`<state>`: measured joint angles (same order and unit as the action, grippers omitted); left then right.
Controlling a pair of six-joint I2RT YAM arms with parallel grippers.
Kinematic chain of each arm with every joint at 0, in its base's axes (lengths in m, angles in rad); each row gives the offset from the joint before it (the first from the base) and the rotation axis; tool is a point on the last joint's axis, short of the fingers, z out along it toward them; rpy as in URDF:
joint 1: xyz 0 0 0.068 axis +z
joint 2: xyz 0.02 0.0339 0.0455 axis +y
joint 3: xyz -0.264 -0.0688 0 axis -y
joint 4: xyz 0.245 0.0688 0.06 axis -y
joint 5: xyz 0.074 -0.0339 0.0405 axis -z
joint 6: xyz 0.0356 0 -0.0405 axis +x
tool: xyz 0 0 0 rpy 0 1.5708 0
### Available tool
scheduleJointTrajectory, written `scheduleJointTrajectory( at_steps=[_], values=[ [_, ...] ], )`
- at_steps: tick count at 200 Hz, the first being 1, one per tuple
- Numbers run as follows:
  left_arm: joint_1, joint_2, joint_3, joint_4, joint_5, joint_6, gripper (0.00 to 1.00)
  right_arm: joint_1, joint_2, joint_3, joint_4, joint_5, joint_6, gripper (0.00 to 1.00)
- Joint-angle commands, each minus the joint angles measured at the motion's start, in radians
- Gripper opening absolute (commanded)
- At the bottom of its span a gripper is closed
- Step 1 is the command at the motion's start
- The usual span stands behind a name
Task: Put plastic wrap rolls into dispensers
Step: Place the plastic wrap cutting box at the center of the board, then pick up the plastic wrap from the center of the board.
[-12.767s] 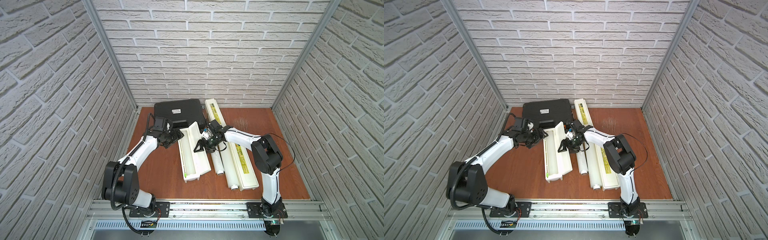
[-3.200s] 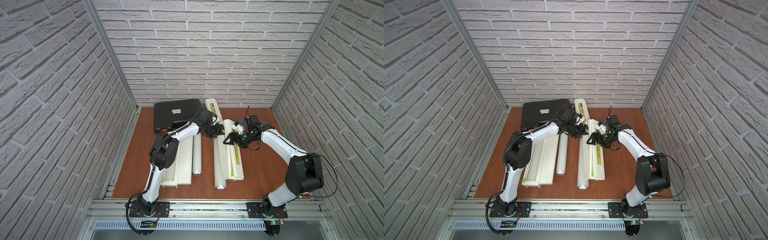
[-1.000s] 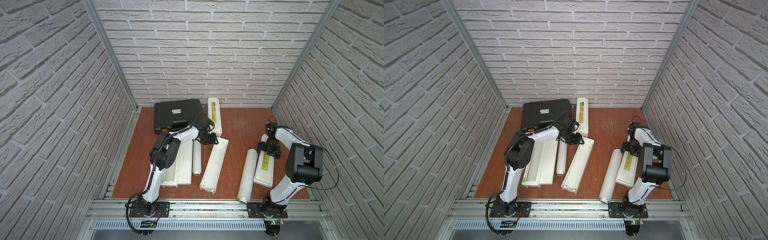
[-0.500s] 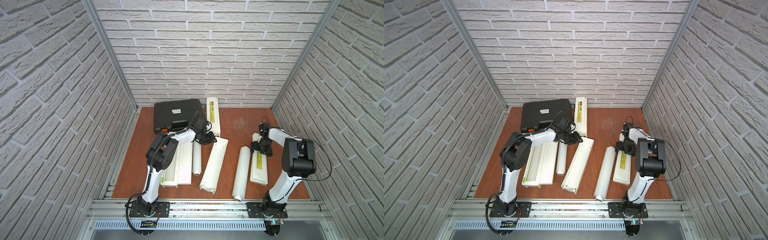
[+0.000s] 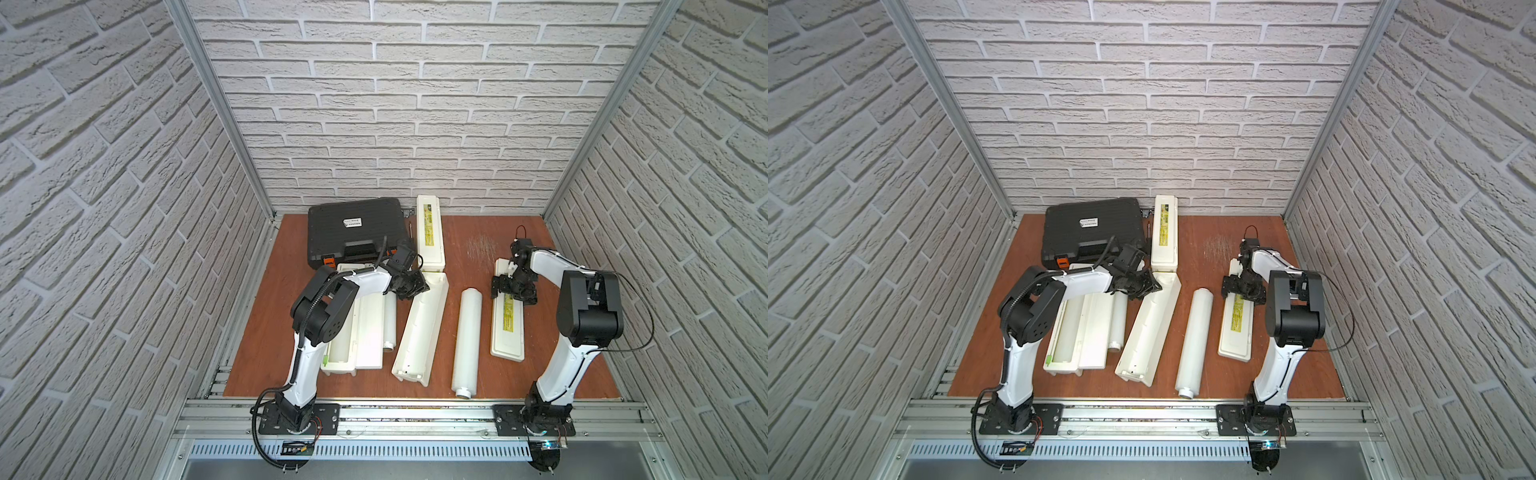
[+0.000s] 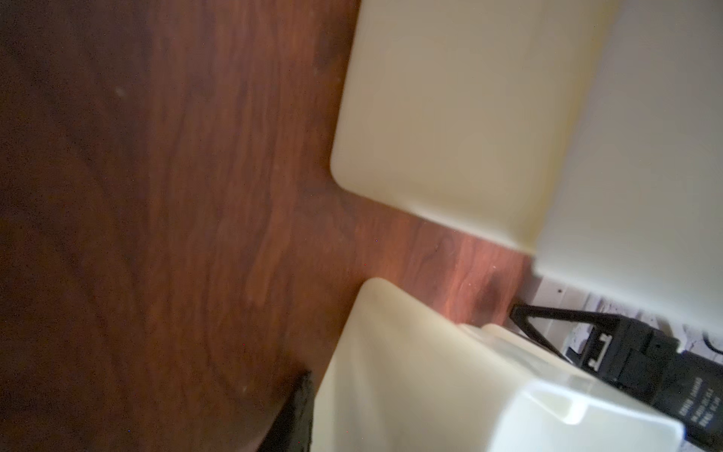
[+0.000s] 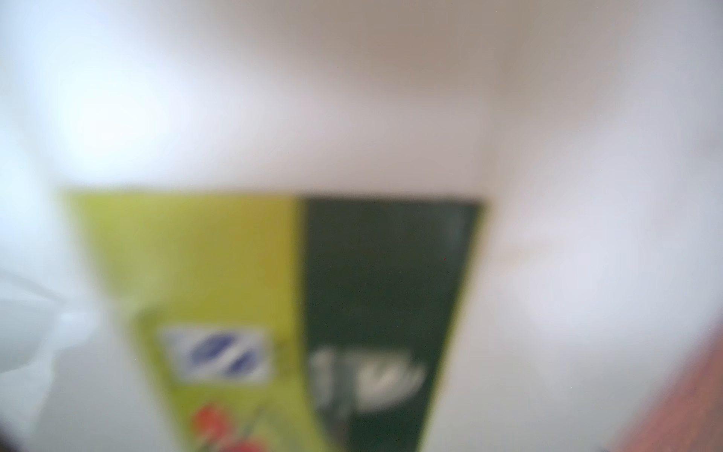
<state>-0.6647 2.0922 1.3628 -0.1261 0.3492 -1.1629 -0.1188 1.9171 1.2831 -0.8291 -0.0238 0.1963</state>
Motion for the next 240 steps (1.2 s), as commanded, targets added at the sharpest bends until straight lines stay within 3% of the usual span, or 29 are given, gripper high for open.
scheduleJointTrajectory(
  at_steps=[1,51,91,105,147,193,240],
  values=[
    [-0.011,-0.025,-0.027,-0.005,-0.075,-0.049,0.36,0.011,0.049,0.013,0.162,-0.107,-0.051,1.0],
    [-0.016,-0.056,-0.03,0.023,-0.088,-0.083,0.4,0.01,-0.03,0.058,0.08,-0.028,0.008,1.0],
    [-0.022,-0.09,-0.048,0.047,-0.08,-0.074,0.53,0.04,-0.19,0.011,0.022,-0.11,0.094,1.0],
    [-0.022,-0.098,-0.052,0.051,-0.069,-0.071,0.61,0.075,-0.233,-0.017,-0.004,-0.094,0.114,1.0],
    [-0.018,-0.132,-0.038,0.023,-0.053,-0.011,0.72,0.211,-0.37,-0.147,-0.039,-0.052,0.217,1.0],
    [-0.016,-0.173,-0.003,-0.001,-0.041,0.097,0.76,0.44,-0.453,-0.26,-0.003,-0.048,0.379,0.99],
    [-0.01,-0.214,0.018,-0.038,-0.031,0.191,0.79,0.573,-0.453,-0.328,0.068,-0.026,0.485,0.99]
  ],
)
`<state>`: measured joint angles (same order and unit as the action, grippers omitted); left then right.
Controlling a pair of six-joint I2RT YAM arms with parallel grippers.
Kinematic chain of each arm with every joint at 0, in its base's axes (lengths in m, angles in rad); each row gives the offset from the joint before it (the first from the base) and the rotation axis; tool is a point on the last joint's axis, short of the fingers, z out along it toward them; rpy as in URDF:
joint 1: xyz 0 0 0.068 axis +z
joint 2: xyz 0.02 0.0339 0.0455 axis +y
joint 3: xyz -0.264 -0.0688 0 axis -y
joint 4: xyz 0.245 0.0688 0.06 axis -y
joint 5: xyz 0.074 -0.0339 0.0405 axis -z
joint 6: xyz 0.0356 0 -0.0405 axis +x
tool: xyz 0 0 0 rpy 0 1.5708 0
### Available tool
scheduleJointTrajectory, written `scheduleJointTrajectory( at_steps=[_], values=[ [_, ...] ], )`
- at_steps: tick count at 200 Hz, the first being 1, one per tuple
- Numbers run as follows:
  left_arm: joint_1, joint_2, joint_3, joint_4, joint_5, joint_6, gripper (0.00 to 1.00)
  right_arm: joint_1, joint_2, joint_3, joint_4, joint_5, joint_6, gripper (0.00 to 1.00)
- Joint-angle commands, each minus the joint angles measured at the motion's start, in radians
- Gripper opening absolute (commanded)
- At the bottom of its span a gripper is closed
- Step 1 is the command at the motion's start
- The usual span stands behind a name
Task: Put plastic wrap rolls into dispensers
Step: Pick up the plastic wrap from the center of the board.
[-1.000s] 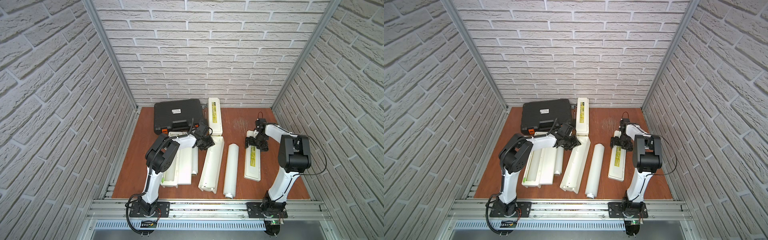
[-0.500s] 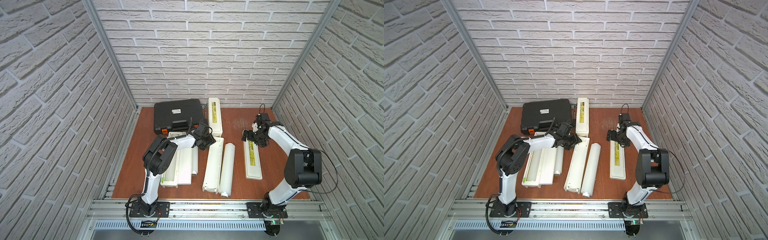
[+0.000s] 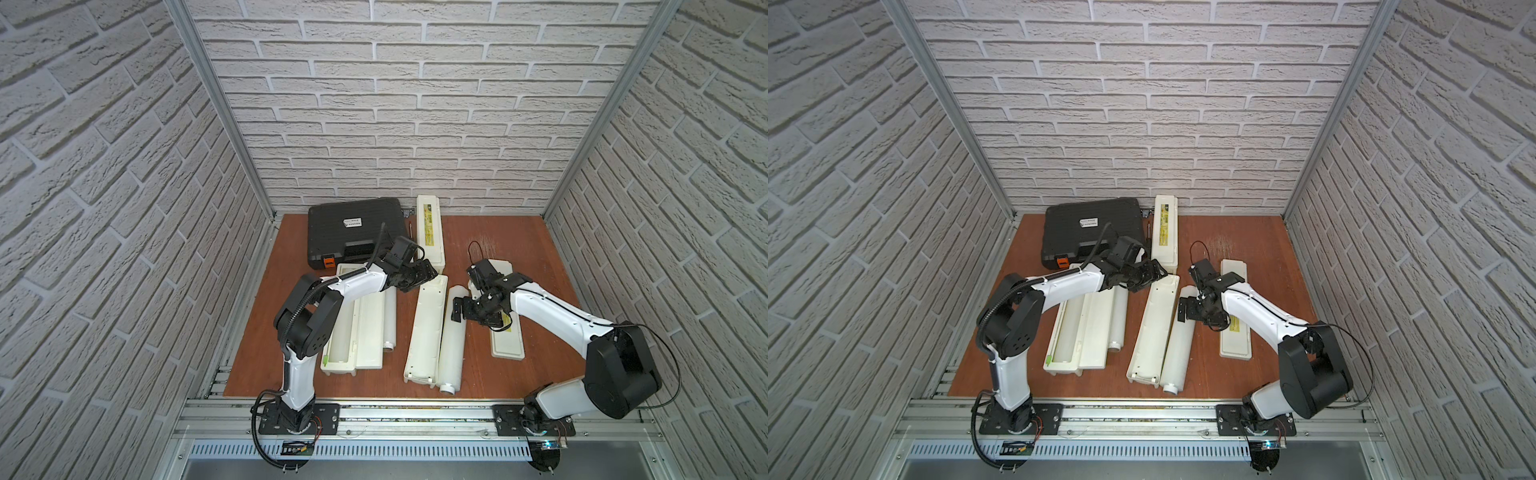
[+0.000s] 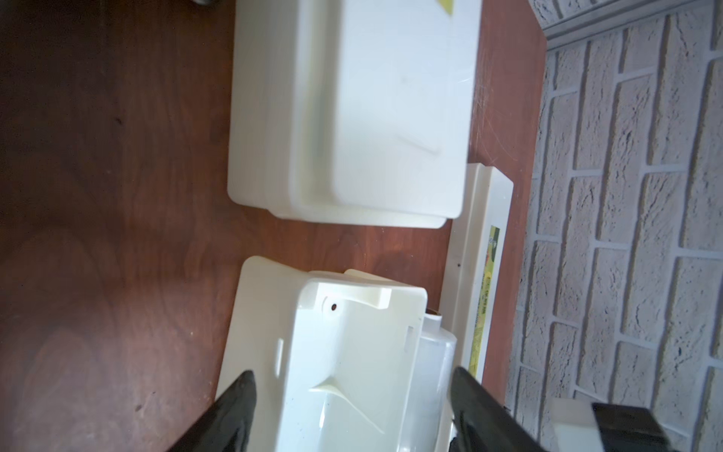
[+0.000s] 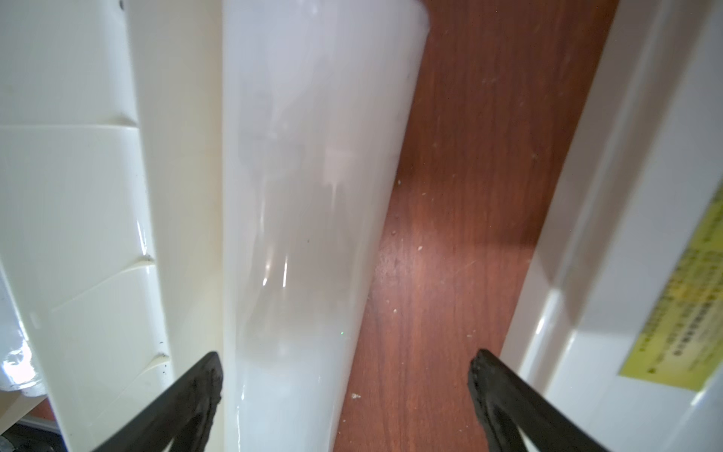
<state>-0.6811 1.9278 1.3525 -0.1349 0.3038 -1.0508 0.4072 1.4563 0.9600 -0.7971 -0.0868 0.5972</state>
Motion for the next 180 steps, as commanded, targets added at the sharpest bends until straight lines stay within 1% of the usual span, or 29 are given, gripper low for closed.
scheduleJointTrajectory(
  at_steps=[1,21,44,64,79,94,116,128,141,169,180],
  values=[
    [0.008,-0.051,0.028,-0.03,0.015,0.08,0.79,0.05,0.011,-0.004,0.035,0.039,0.086,0.99],
    [0.016,-0.073,0.022,-0.032,0.013,0.104,0.8,0.097,0.056,-0.01,0.063,0.059,0.124,0.97],
    [0.029,-0.098,0.019,-0.048,0.009,0.133,0.82,0.138,0.113,-0.028,0.091,0.116,0.181,0.94],
    [0.034,-0.119,0.012,-0.063,0.001,0.154,0.84,0.179,0.127,-0.061,0.127,0.189,0.246,0.91],
    [0.043,-0.136,0.003,-0.078,-0.007,0.165,0.84,0.189,0.139,-0.077,0.142,0.209,0.283,0.88],
    [0.056,-0.15,-0.007,-0.096,-0.01,0.168,0.84,0.193,0.151,-0.085,0.156,0.219,0.293,0.87],
    [0.077,-0.163,-0.016,-0.131,-0.005,0.18,0.85,0.199,0.204,-0.069,0.156,0.207,0.268,0.82],
    [0.083,-0.166,-0.011,-0.157,0.001,0.198,0.84,0.199,0.228,-0.069,0.154,0.202,0.263,0.78],
    [0.087,-0.165,0.004,-0.204,0.001,0.229,0.84,0.199,0.231,-0.079,0.165,0.197,0.257,0.71],
    [0.094,-0.155,0.012,-0.31,0.003,0.281,0.84,0.193,0.19,-0.083,0.171,0.205,0.216,0.55],
    [0.094,-0.163,-0.001,-0.328,0.0,0.302,0.83,0.186,0.165,-0.077,0.162,0.207,0.195,0.51]
  ],
)
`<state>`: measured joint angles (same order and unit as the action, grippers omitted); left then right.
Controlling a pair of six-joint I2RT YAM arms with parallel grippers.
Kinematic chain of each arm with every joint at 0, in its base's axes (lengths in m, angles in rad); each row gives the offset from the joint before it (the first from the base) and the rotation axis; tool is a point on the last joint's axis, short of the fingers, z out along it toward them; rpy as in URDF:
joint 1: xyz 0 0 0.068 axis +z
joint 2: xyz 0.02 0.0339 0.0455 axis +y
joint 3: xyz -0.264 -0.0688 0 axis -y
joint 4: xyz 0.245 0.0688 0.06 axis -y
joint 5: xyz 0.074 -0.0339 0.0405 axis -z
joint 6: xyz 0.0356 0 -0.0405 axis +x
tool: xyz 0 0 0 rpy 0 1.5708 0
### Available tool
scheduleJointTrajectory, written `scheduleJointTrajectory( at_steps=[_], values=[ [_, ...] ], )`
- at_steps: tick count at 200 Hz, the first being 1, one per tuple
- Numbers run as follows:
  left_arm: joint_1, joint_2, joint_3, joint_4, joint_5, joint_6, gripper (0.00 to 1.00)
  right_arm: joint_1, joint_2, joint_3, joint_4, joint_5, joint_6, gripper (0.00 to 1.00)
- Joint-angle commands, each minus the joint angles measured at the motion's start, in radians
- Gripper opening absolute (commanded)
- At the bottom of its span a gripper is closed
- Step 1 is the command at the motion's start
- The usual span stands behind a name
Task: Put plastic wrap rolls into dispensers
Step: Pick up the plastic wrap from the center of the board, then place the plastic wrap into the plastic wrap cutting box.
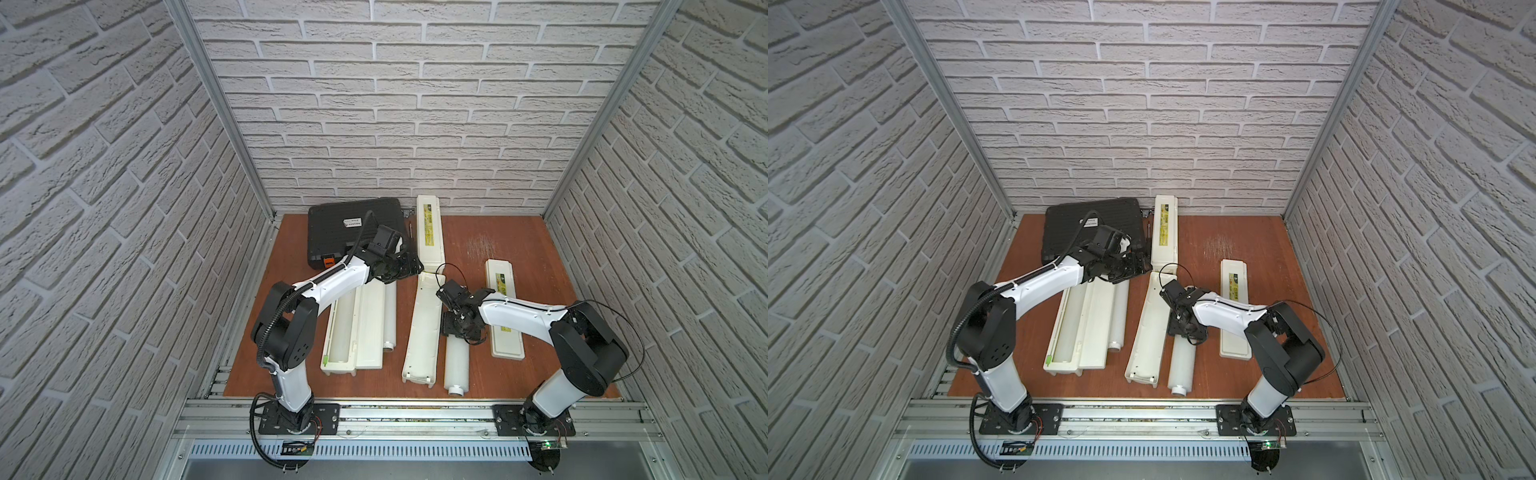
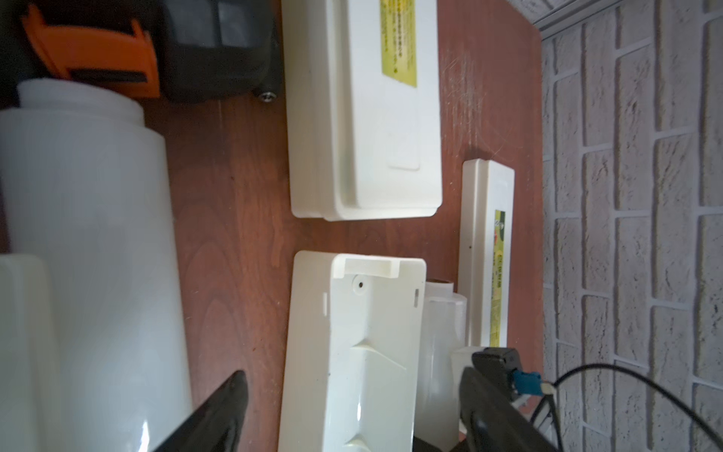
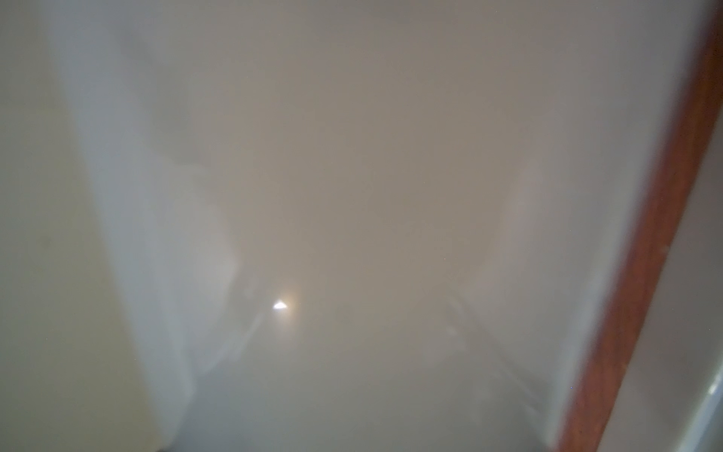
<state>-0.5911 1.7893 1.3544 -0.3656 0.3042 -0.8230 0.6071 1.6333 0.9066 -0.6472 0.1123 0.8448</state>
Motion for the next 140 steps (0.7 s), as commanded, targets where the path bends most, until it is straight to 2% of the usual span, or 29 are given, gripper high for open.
scheduleJointTrajectory(
  at_steps=[1,47,85,112,140],
  values=[
    [0.004,-0.025,-0.004,-0.099,0.0,0.076,0.83,-0.015,-0.015,-0.023,0.011,0.007,-0.055,0.51],
    [0.006,-0.017,0.0,-0.203,-0.005,0.155,0.81,-0.058,-0.133,0.016,-0.066,0.014,-0.125,0.45],
    [0.008,0.009,0.0,-0.257,0.016,0.195,0.72,-0.087,-0.263,0.108,-0.182,0.004,-0.154,0.41],
    [0.001,0.011,0.0,-0.279,0.008,0.219,0.66,-0.079,-0.295,0.218,-0.233,-0.041,-0.114,0.39],
    [-0.016,0.044,0.021,-0.315,0.01,0.243,0.62,-0.014,-0.249,0.302,-0.196,-0.076,-0.038,0.39]
  ],
)
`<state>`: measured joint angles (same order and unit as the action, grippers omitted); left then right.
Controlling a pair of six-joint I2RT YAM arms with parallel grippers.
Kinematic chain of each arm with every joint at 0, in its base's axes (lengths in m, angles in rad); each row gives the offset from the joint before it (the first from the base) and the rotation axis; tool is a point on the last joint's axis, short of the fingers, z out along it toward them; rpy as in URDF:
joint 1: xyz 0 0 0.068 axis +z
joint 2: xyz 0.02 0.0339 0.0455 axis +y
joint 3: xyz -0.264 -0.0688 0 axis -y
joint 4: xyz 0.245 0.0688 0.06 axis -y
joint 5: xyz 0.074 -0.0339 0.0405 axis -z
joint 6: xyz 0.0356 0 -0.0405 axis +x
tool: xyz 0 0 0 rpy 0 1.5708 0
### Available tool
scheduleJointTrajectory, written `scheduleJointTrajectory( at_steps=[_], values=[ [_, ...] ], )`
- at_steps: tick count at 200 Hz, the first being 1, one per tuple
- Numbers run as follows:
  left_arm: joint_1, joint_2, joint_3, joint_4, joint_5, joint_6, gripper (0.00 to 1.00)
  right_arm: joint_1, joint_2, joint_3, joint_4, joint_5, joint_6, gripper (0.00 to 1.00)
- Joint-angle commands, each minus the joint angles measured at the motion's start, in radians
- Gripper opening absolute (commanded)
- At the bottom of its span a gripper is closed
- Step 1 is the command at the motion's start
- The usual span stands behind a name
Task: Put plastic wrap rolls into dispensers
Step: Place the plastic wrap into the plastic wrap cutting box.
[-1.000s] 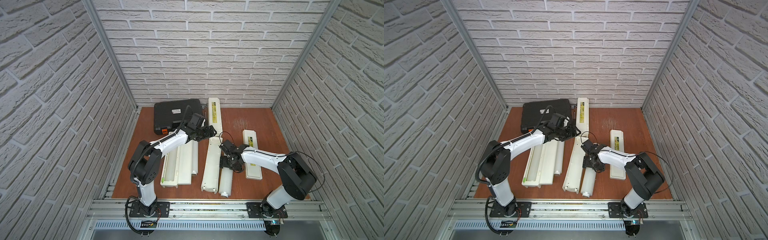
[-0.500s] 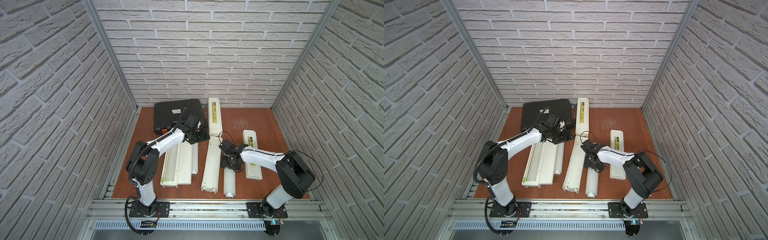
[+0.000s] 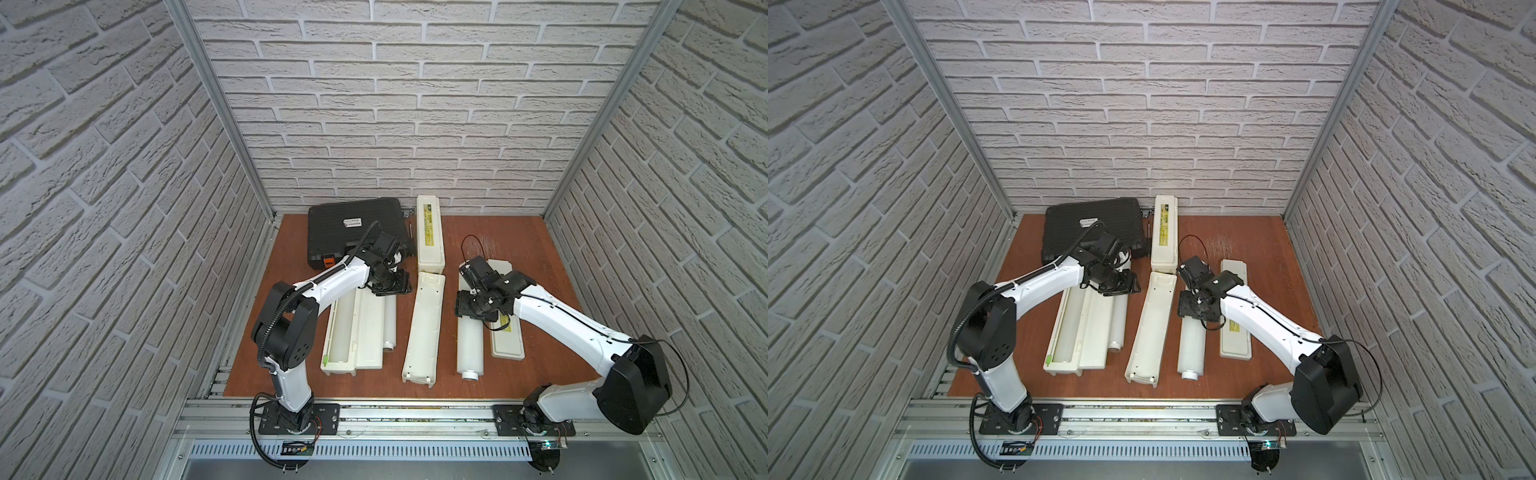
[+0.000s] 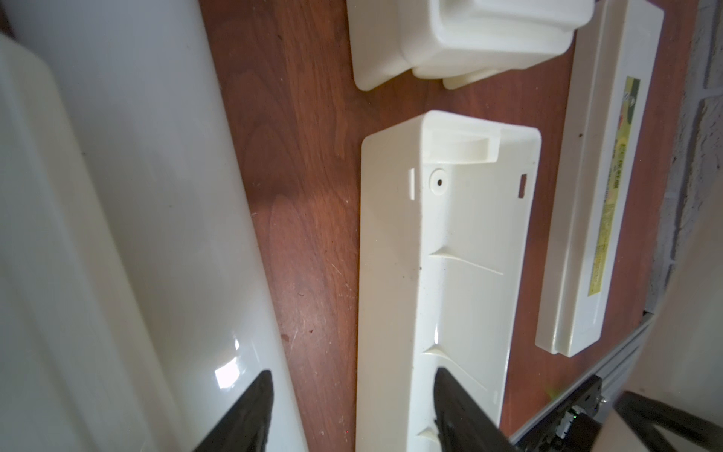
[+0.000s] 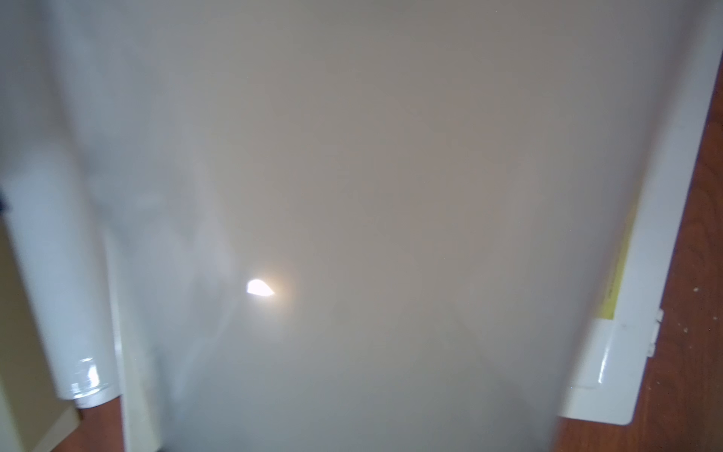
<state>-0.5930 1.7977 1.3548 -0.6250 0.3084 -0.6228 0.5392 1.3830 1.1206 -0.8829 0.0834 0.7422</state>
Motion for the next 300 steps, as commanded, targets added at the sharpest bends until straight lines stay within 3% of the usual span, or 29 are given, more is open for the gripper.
scheduleJointTrajectory(
  at_steps=[1,29,51,84,138,230,300],
  values=[
    [-0.015,0.037,0.022,-0.057,0.005,0.043,0.62,0.058,0.004,0.091,0.043,-0.047,0.066,0.39],
    [-0.017,0.038,0.011,-0.043,-0.015,0.024,0.6,0.142,0.073,0.138,0.127,-0.042,0.141,0.41],
    [0.018,-0.037,-0.066,0.046,-0.046,-0.041,0.6,0.183,0.119,0.131,0.177,-0.023,0.203,0.41],
    [0.059,-0.09,-0.083,0.112,-0.049,-0.093,0.63,0.198,0.161,0.11,0.269,-0.063,0.268,0.4],
    [0.052,-0.075,-0.056,0.144,-0.031,-0.12,0.64,0.218,0.233,0.084,0.299,-0.039,0.328,0.42],
    [0.052,-0.093,-0.103,0.166,-0.029,-0.135,0.64,0.206,0.354,0.089,0.257,-0.036,0.291,0.45],
    [0.053,-0.098,-0.106,0.173,-0.029,-0.144,0.64,0.186,0.33,0.186,0.19,-0.022,0.234,0.44]
  ],
)
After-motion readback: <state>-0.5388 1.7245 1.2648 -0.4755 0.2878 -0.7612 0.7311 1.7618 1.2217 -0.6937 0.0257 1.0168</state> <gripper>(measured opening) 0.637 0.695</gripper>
